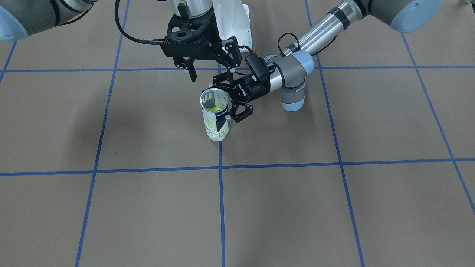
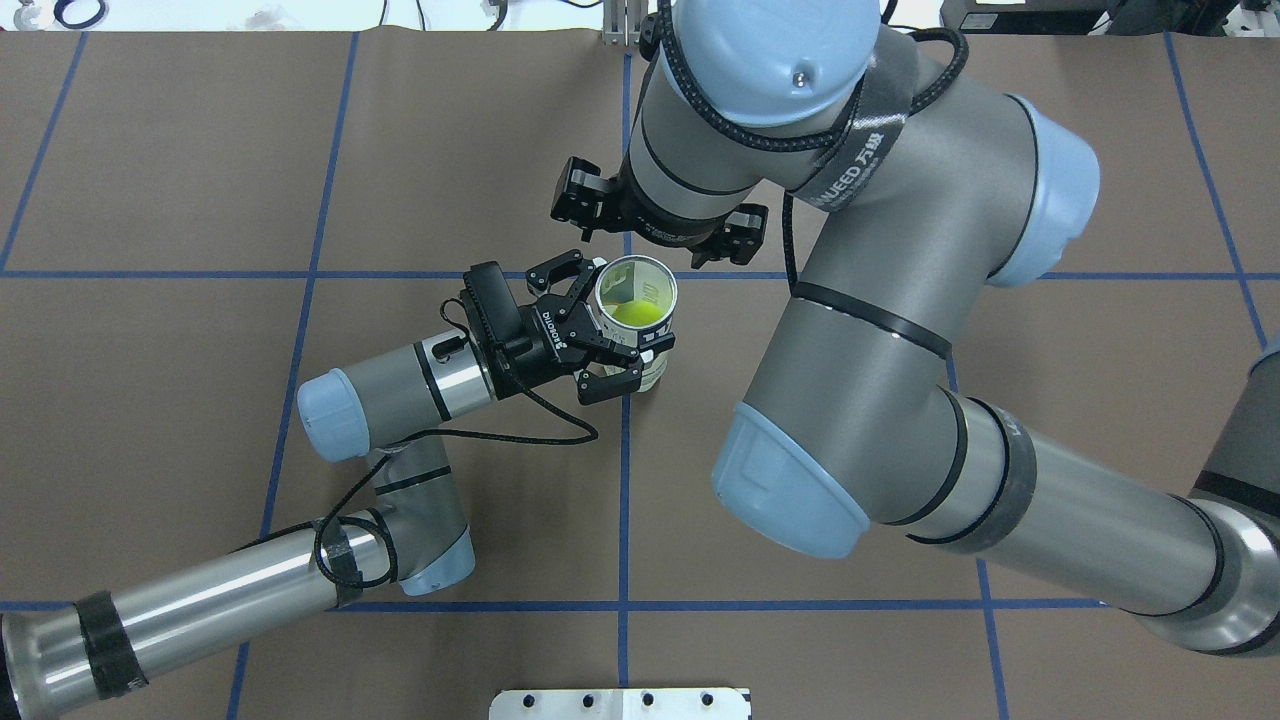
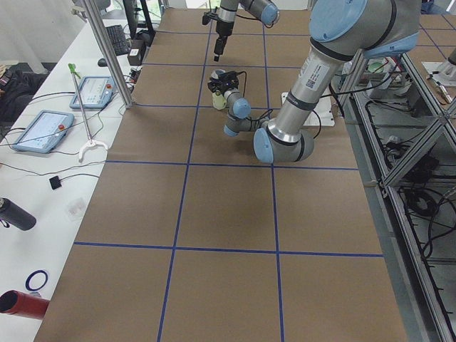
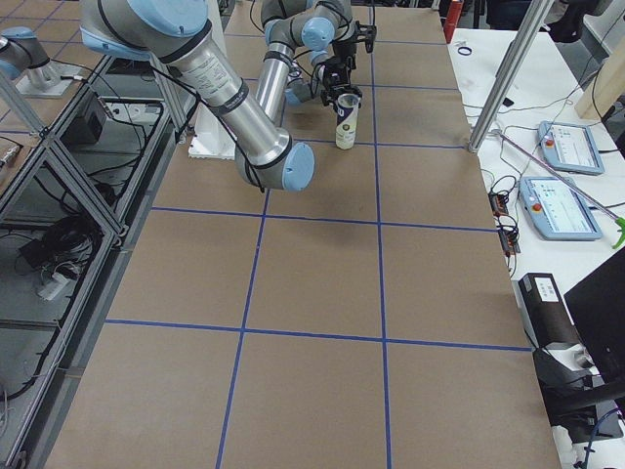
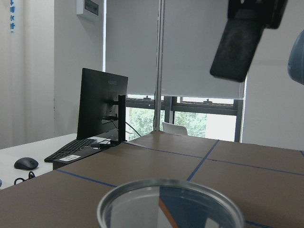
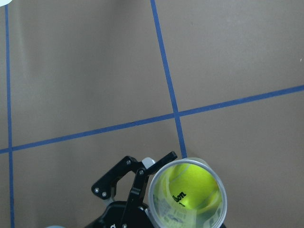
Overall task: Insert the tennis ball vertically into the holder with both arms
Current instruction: 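Raise the right gripper away while opening the left gripper off the can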
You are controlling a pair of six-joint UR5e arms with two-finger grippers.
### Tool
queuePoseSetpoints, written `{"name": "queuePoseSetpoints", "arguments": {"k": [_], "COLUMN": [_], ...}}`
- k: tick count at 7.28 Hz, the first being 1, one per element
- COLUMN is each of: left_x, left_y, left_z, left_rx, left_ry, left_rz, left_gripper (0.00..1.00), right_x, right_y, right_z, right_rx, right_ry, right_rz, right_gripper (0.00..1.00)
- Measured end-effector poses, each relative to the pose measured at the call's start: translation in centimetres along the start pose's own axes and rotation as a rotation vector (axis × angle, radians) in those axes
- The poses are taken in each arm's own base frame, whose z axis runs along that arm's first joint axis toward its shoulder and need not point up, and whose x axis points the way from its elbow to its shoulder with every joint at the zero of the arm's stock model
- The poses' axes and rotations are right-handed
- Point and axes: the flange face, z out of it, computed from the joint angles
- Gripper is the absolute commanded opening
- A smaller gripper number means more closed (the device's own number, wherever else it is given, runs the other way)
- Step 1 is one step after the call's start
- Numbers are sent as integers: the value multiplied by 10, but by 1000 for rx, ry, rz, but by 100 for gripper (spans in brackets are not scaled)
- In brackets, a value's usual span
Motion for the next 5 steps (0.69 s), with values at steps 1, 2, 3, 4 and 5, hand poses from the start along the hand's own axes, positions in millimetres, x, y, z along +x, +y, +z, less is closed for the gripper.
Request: {"name": "queuePoseSetpoints", "arguments": {"k": [1,2,3,4,5], "left_x": [2,5,7,6,5], "left_y": [-10,-22,-33,-43,-54], "left_z": [1,2,3,4,4], "left_rx": [21,48,71,97,124], "left_ry": [6,12,14,3,-14], "left_rz": [-2,-3,-4,-4,-14], "left_gripper": [99,99,99,99,99], "right_x": [8,16,23,33,47], "right_y": [-9,-18,-27,-39,-56], "right_z": [-1,-1,-3,-7,-10], "right_rx": [-1,-6,-14,-21,-29], "right_ry": [9,16,19,19,24], "right_rz": [-9,-20,-32,-43,-56], "right_gripper": [100,100,100,100,100]}}
